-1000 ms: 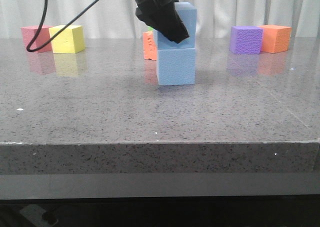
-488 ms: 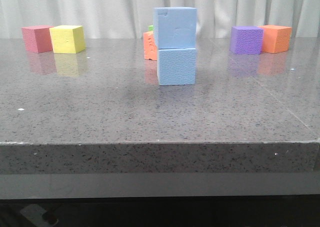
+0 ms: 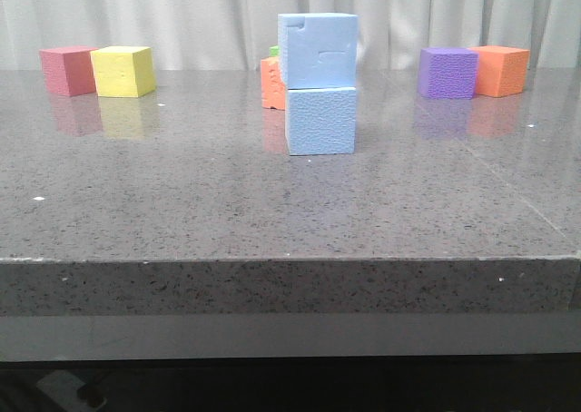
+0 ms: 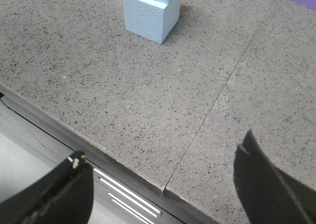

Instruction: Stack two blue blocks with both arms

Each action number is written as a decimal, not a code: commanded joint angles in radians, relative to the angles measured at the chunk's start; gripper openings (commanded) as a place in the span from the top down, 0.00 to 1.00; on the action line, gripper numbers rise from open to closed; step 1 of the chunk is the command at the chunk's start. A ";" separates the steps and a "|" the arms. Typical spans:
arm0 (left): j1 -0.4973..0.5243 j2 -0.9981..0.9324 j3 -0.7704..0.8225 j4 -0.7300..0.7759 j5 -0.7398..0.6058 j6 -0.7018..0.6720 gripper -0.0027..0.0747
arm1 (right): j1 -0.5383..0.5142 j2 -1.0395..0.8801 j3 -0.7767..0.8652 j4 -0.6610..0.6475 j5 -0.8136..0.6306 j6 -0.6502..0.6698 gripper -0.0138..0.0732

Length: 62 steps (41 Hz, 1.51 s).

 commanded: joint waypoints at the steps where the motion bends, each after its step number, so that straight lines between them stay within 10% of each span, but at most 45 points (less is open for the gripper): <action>1: 0.001 -0.112 0.074 0.009 -0.048 -0.082 0.21 | -0.005 -0.005 -0.023 0.004 -0.062 -0.007 0.16; 34: 0.001 -0.770 1.012 0.035 -0.336 -0.275 0.22 | -0.005 -0.005 -0.023 0.004 -0.054 -0.007 0.29; 49: 0.001 -0.772 1.036 0.039 -0.360 -0.265 0.89 | -0.005 -0.005 -0.023 0.004 -0.055 -0.007 0.99; 62: 0.001 -0.772 1.036 0.029 -0.360 -0.265 0.99 | -0.005 -0.005 -0.023 0.004 -0.048 -0.007 0.99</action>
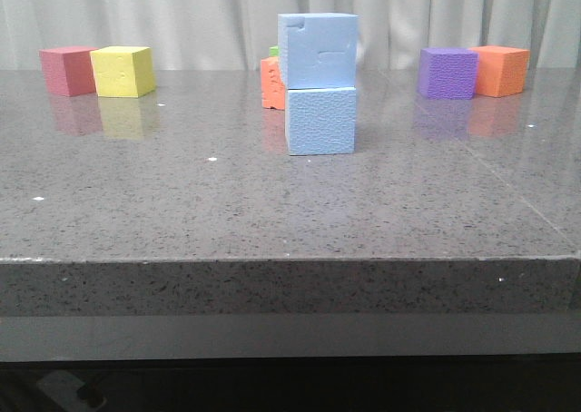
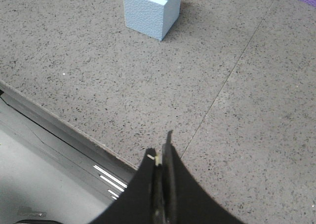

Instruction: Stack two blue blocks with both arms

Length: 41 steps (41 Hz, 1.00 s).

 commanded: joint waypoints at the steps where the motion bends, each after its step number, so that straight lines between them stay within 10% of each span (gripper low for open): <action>1: 0.001 -0.002 -0.027 -0.010 -0.073 -0.002 0.99 | -0.005 -0.005 -0.023 0.004 -0.057 -0.007 0.99; 12: 0.036 -0.062 0.017 0.032 -0.146 0.003 0.99 | -0.005 -0.005 -0.023 0.004 -0.057 -0.007 0.99; 30: 0.464 -0.524 0.601 0.112 -0.892 0.018 0.99 | -0.005 -0.005 -0.023 0.004 -0.057 -0.007 0.99; 41: 0.486 -0.662 0.788 -0.049 -0.879 0.018 0.99 | -0.005 -0.005 -0.023 0.004 -0.057 -0.007 0.99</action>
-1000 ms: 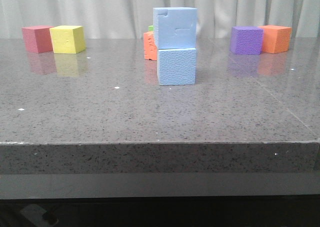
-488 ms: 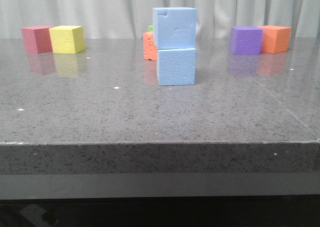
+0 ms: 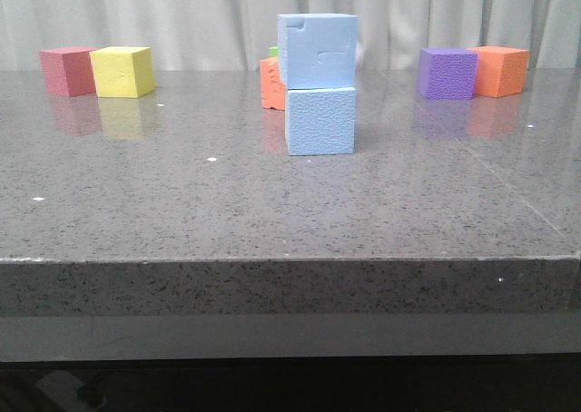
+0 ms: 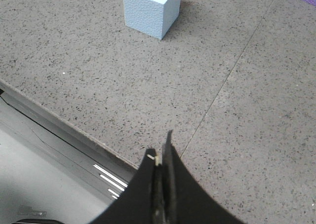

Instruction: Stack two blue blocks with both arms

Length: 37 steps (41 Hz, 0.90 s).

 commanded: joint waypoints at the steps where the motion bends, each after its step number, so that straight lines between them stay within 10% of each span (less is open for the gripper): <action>1: 0.004 -0.021 -0.001 -0.030 -0.067 0.000 0.99 | -0.005 -0.005 -0.023 0.004 -0.059 -0.007 0.99; 37: 0.004 -0.032 0.001 -0.028 -0.073 0.000 0.99 | -0.005 -0.005 -0.023 0.004 -0.059 -0.007 0.99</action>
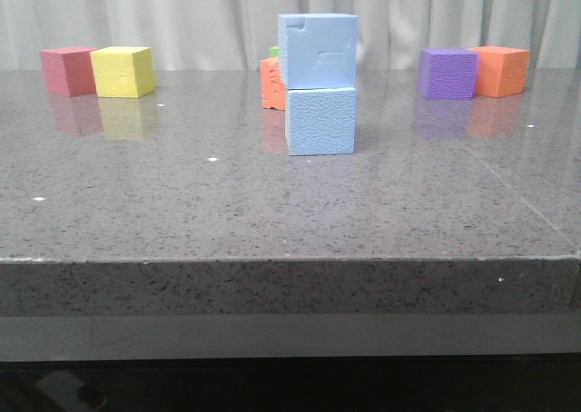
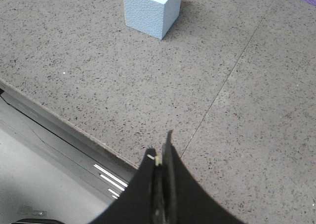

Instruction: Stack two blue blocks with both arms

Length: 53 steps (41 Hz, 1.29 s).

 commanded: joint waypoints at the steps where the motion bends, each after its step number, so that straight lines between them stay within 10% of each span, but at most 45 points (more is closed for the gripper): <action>1: 0.004 -0.016 0.003 -0.011 -0.084 0.000 0.99 | -0.005 -0.005 -0.023 0.004 -0.059 -0.007 0.99; 11: 0.004 -0.016 0.003 -0.011 -0.084 0.000 0.99 | -0.045 -0.086 -0.004 0.013 -0.057 -0.007 0.99; 30: 0.004 -0.016 0.003 -0.011 -0.084 0.000 0.99 | -0.442 -0.606 0.505 0.024 -0.428 -0.008 0.98; 53: 0.004 -0.016 0.003 -0.011 -0.084 0.000 0.99 | -0.470 -0.700 0.679 0.025 -0.643 -0.007 0.99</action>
